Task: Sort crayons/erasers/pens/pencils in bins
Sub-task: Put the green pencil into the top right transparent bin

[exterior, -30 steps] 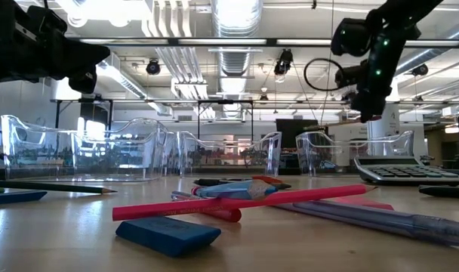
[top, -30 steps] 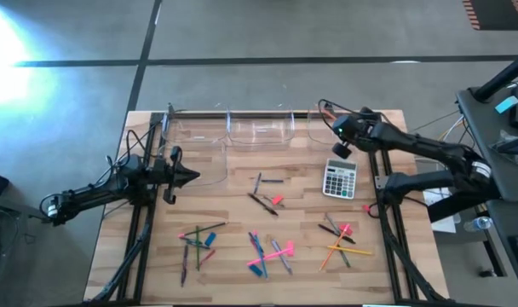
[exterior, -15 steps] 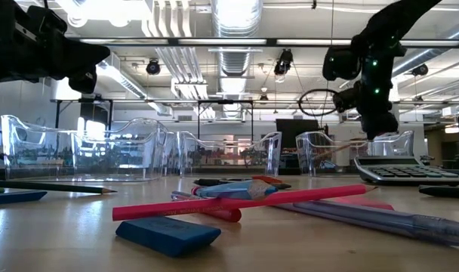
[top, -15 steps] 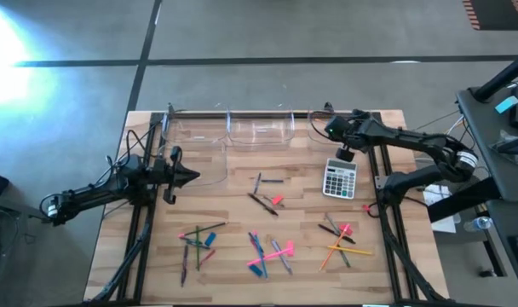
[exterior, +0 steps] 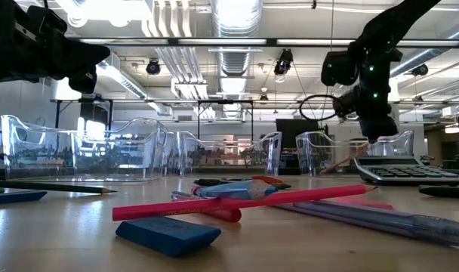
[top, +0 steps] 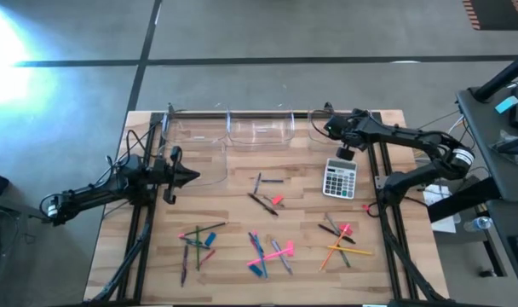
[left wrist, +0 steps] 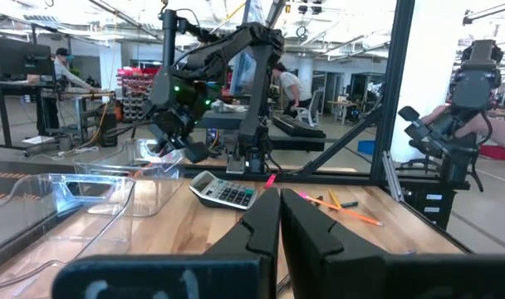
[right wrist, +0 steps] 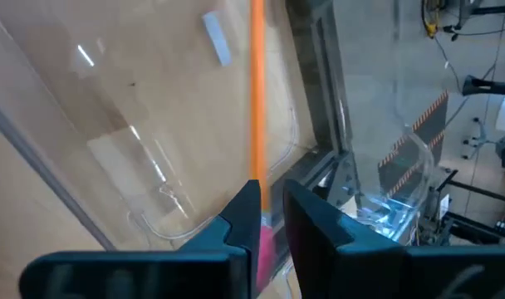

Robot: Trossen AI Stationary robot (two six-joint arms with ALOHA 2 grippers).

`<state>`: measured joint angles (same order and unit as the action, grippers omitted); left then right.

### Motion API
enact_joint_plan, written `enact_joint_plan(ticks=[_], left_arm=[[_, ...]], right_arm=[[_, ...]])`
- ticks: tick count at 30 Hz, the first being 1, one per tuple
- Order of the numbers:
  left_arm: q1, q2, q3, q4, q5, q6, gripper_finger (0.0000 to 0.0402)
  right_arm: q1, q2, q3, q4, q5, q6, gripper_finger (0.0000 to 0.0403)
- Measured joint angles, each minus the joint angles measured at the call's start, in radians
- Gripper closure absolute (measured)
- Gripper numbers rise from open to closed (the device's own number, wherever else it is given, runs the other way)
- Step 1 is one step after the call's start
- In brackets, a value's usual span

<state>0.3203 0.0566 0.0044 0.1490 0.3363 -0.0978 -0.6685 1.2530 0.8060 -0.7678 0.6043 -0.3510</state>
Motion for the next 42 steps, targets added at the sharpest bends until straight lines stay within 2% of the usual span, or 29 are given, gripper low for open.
enact_joint_plan(ticks=[9, 13, 18, 22, 29, 32, 39, 42], left_arm=[[0.000, 0.000, 0.000, 0.000, 0.000, 0.000, 0.0402], [0.000, 0.000, 0.000, 0.000, 0.000, 0.000, 0.0402], [0.000, 0.000, 0.000, 0.000, 0.000, 0.000, 0.0402], [0.000, 0.000, 0.000, 0.000, 0.000, 0.000, 0.0402], [0.000, 0.000, 0.000, 0.000, 0.000, 0.000, 0.0402], [0.000, 0.000, 0.000, 0.000, 0.000, 0.000, 0.0402], [0.000, 0.000, 0.000, 0.000, 0.000, 0.000, 0.0402], [0.000, 0.000, 0.000, 0.000, 0.000, 0.000, 0.0402]], right_arm=[[0.001, -0.044, 0.071, -0.018, 0.000, 0.014, 0.0354], [0.019, -0.060, 0.137, -0.080, -0.002, 0.080, 0.0353], [0.099, -0.079, 0.236, -0.176, -0.056, 0.236, 0.0353], [0.190, -0.101, 0.281, -0.178, -0.066, 0.315, 0.0353], [0.260, -0.119, 0.333, -0.202, -0.088, 0.349, 0.0350], [0.276, -0.119, 0.348, -0.218, -0.089, 0.377, 0.0330], [0.308, -0.119, 0.349, -0.218, -0.089, 0.378, 0.0245], [0.332, -0.119, 0.349, -0.210, -0.095, 0.389, 0.0222]])
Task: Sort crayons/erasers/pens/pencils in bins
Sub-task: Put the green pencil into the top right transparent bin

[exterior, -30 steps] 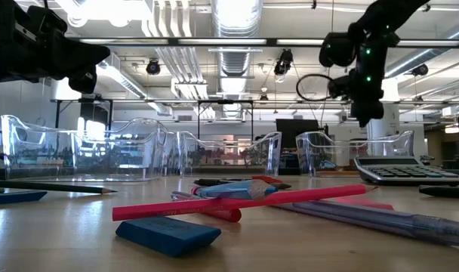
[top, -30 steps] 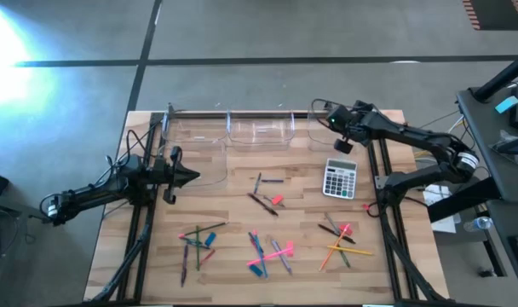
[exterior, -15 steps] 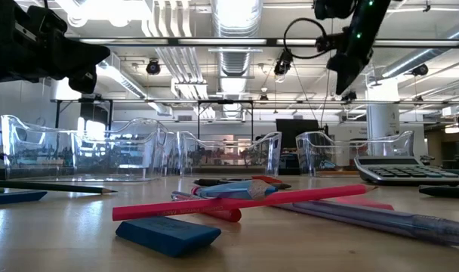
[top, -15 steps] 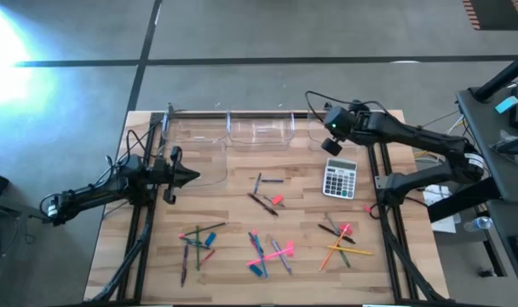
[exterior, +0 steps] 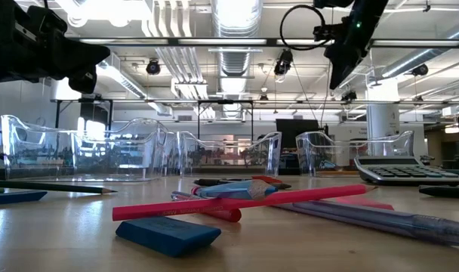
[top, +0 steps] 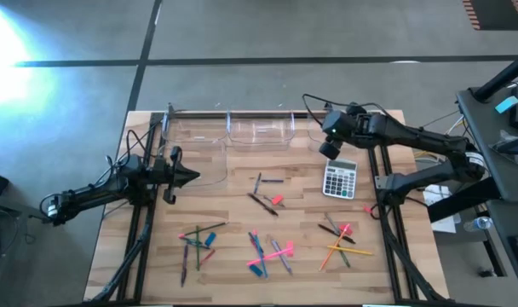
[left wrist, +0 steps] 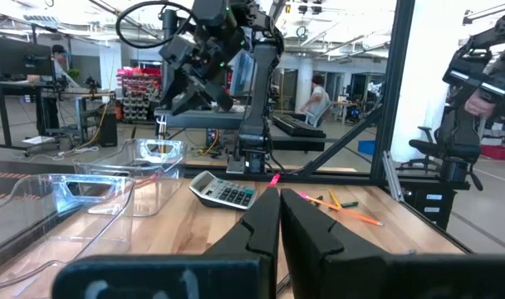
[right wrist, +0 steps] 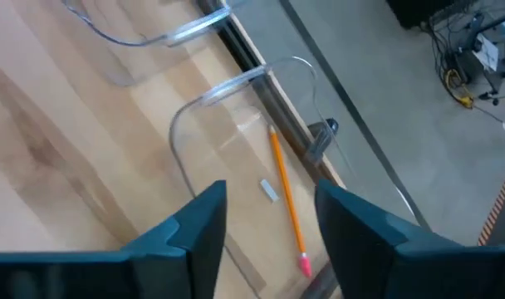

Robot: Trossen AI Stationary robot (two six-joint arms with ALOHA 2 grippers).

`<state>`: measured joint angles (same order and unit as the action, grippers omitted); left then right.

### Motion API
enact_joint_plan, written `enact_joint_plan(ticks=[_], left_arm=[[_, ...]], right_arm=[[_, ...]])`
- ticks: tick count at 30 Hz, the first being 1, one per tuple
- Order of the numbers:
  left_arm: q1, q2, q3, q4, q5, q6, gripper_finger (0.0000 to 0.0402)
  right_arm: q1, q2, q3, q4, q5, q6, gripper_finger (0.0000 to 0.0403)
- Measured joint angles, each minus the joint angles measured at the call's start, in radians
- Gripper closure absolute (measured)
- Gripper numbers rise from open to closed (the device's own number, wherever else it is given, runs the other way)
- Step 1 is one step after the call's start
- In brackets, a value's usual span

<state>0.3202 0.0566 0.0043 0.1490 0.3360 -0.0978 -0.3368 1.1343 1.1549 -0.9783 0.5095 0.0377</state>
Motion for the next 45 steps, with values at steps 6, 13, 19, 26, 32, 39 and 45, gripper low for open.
enact_joint_plan(ticks=[6, 13, 19, 26, 32, 39, 45], left_arm=[[0.000, 0.000, 0.000, 0.000, 0.000, -0.002, 0.0402], [0.000, 0.000, 0.000, 0.000, 0.000, -0.002, 0.0402], [0.000, 0.000, 0.000, 0.000, 0.000, -0.051, 0.0402], [0.000, 0.000, 0.000, 0.000, 0.000, -0.052, 0.0402], [0.000, 0.000, 0.000, 0.000, 0.000, -0.052, 0.0402], [0.000, 0.000, 0.000, 0.000, 0.000, -0.046, 0.0402], [0.000, 0.002, 0.000, 0.000, -0.008, -0.046, 0.0402]], right_arm=[[0.073, 0.000, -0.002, 0.058, -0.174, 0.070, 0.0207], [0.234, 0.000, -0.040, 0.204, -0.195, 0.074, 0.0206], [0.392, 0.000, -0.148, 0.451, -0.196, 0.049, 0.0208], [0.507, 0.000, -0.293, 0.773, -0.196, 0.066, 0.0209], [0.543, 0.000, -0.452, 1.143, -0.196, 0.000, 0.0209], [0.542, 0.000, -0.609, 1.499, -0.195, -0.084, 0.0209], [0.527, 0.000, -0.665, 1.575, -0.194, -0.093, 0.0209]])
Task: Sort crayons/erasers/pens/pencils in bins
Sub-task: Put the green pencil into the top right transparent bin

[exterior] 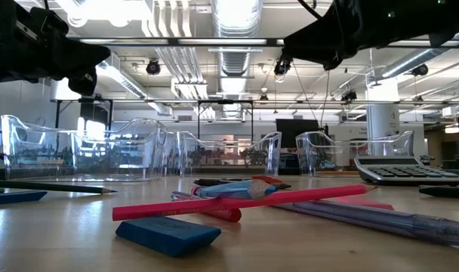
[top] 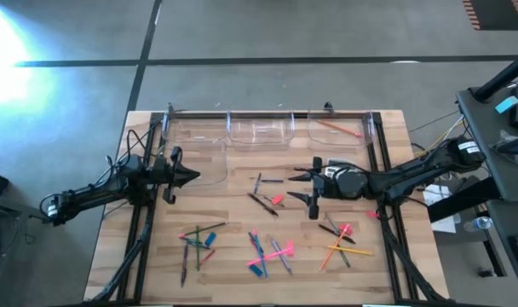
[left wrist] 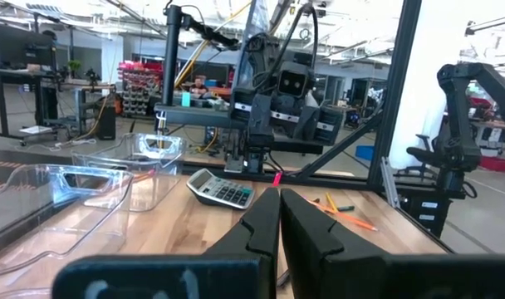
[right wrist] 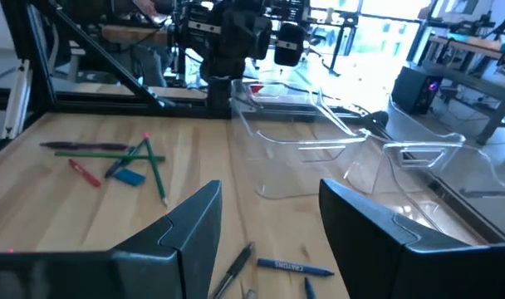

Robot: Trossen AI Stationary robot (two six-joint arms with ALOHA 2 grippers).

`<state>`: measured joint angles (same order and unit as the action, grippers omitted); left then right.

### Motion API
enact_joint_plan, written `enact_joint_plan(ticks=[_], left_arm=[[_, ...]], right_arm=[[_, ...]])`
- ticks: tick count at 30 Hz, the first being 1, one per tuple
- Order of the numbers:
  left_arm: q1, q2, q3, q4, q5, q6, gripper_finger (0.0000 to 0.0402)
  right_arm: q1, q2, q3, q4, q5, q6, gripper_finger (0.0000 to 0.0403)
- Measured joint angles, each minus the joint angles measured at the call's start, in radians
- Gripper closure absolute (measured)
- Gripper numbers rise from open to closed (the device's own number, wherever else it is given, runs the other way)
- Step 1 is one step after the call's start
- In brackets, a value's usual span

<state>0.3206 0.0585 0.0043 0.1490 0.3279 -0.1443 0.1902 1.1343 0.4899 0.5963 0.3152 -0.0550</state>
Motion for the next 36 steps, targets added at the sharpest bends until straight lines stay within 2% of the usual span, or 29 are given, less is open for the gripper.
enact_joint_plan(ticks=[14, 20, 27, 36], left_arm=[[0.000, 0.002, 0.000, 0.005, -0.024, 0.034, 0.0402], [-0.001, 0.022, 0.028, -0.035, -0.072, 0.056, 0.0402], [-0.001, 0.131, 0.090, -0.043, -0.092, 0.073, 0.0402], [-0.017, 0.331, 0.187, -0.036, -0.141, 0.074, 0.0402]], right_arm=[[-0.014, 0.003, -0.001, 0.008, 0.002, 0.002, 0.0209], [-0.014, 0.010, -0.001, 0.008, 0.002, 0.002, 0.0209], [-0.014, 0.037, -0.001, 0.008, 0.049, 0.002, 0.0209], [-0.014, 0.060, 0.005, 0.009, 0.053, 0.002, 0.0209]])
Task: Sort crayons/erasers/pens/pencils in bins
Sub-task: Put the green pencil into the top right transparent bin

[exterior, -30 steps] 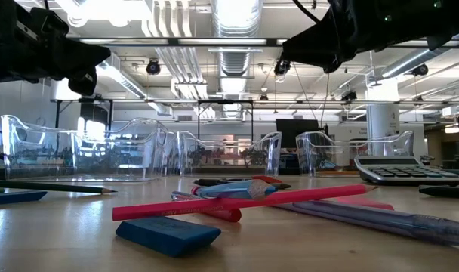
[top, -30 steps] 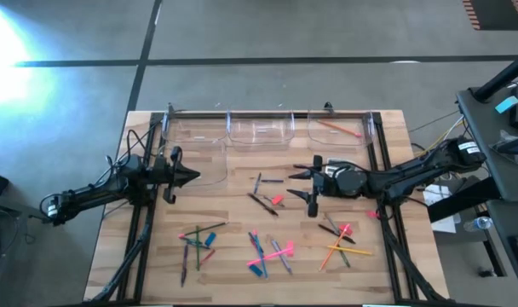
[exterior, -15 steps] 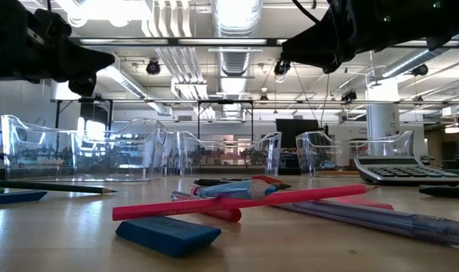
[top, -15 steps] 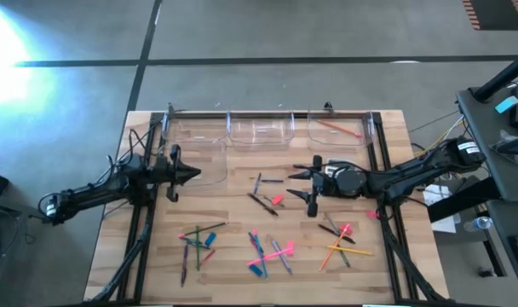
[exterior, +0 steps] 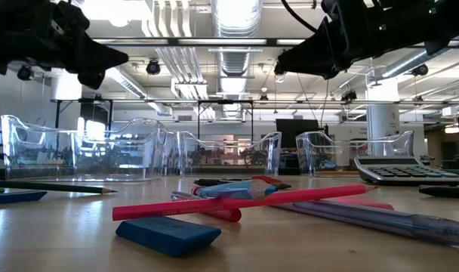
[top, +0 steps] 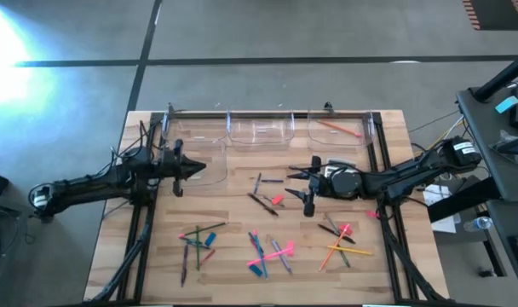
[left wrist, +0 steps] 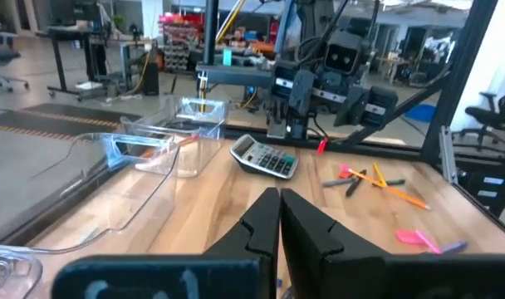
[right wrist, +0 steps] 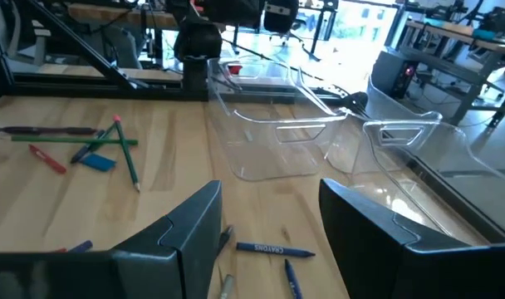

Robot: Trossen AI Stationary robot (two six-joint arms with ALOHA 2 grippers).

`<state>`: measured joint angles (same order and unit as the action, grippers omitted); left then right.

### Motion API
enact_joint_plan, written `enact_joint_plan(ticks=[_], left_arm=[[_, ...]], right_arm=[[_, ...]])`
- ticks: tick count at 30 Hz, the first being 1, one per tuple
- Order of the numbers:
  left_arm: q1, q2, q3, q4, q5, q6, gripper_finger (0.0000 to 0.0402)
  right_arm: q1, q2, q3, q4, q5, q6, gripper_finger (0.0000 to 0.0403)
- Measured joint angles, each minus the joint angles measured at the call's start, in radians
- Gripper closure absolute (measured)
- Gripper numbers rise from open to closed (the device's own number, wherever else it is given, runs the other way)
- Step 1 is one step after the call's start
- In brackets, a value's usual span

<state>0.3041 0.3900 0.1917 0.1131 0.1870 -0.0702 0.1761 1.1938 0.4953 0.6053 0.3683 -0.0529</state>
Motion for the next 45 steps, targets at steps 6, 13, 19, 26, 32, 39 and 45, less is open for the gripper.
enact_joint_plan(ticks=[6, 13, 19, 26, 32, 39, 45], left_arm=[[-0.096, 0.111, 0.082, 0.000, -0.078, 0.044, 0.0402], [-0.307, 0.197, 0.173, 0.003, -0.306, 0.138, 0.0402], [-0.484, 0.286, 0.277, -0.066, -0.481, 0.165, 0.0402], [-0.629, 0.435, 0.406, -0.149, -0.608, 0.160, 0.0402], [-0.660, 0.540, 0.498, -0.185, -0.616, 0.131, 0.0402], [-0.665, 0.601, 0.683, -0.612, -0.586, -0.080, 0.0378], [-0.688, 0.658, 0.726, -0.814, -0.454, -0.213, 0.0299]], right_arm=[[0.000, 0.000, 0.000, -0.001, 0.000, 0.000, 0.0209], [0.000, 0.000, -0.003, -0.012, 0.000, 0.013, 0.0209], [0.000, 0.000, -0.004, -0.017, 0.000, 0.029, 0.0209], [0.000, 0.000, -0.004, -0.016, 0.000, 0.029, 0.0209], [0.000, 0.000, -0.001, -0.018, 0.000, 0.027, 0.0209], [0.000, 0.000, 0.001, -0.025, -0.001, 0.041, 0.0209], [0.000, 0.000, 0.002, -0.024, -0.001, 0.054, 0.0209]])
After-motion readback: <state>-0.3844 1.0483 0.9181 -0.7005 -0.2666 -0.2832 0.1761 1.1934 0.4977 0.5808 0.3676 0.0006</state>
